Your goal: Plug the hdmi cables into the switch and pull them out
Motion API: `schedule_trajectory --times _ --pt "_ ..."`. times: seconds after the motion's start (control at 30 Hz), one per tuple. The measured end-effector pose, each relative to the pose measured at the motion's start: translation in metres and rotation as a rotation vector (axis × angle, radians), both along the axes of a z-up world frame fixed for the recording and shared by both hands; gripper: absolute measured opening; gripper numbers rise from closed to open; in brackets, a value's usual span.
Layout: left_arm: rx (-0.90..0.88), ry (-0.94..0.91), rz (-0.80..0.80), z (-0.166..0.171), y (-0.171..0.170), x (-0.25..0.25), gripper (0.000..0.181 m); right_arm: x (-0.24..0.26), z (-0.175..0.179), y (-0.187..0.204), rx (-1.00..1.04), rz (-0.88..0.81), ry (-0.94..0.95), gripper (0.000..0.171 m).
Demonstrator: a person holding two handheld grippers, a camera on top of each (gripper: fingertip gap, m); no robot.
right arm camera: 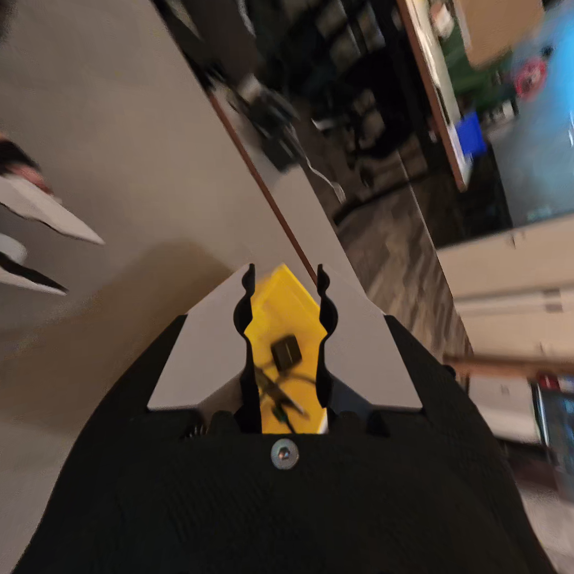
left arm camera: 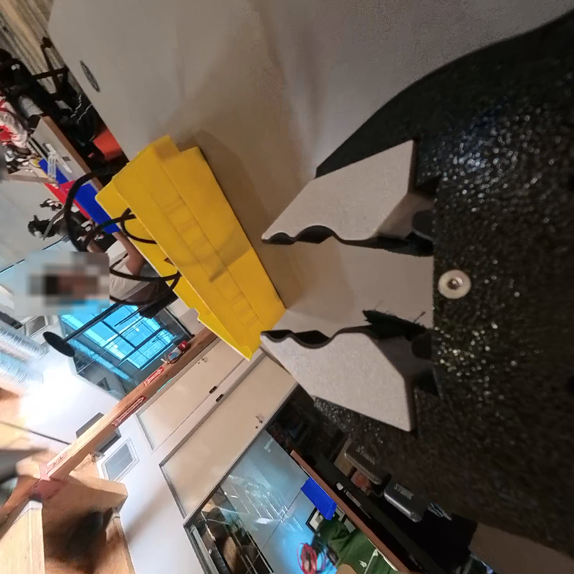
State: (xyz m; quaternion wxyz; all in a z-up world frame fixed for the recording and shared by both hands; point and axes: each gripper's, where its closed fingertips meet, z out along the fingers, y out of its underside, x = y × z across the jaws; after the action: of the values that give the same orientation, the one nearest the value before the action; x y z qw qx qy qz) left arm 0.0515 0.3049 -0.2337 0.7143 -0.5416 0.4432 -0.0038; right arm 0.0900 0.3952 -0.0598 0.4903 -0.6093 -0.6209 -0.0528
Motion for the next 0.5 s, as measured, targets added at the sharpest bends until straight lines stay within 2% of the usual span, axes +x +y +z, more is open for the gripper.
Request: schedule_trajectory --times 0.17,0.3,0.4,0.5 --pt "-0.031 0.102 -0.015 -0.017 -0.001 0.008 0.049 -0.145 -0.045 -0.078 -0.058 0.426 -0.11 0.04" --pt "-0.001 0.178 -0.023 -0.024 -0.005 0.014 0.046 -0.227 -0.104 -0.12 -0.182 0.641 -0.259 0.046" --pt "0.011 0.224 -0.028 -0.029 -0.007 0.017 0.045 -0.265 -0.154 -0.133 -0.315 0.662 -0.383 0.054" --pt "0.019 0.253 -0.027 -0.033 -0.007 0.018 0.044 -0.305 -0.193 -0.131 -0.6 0.448 -0.312 0.064"
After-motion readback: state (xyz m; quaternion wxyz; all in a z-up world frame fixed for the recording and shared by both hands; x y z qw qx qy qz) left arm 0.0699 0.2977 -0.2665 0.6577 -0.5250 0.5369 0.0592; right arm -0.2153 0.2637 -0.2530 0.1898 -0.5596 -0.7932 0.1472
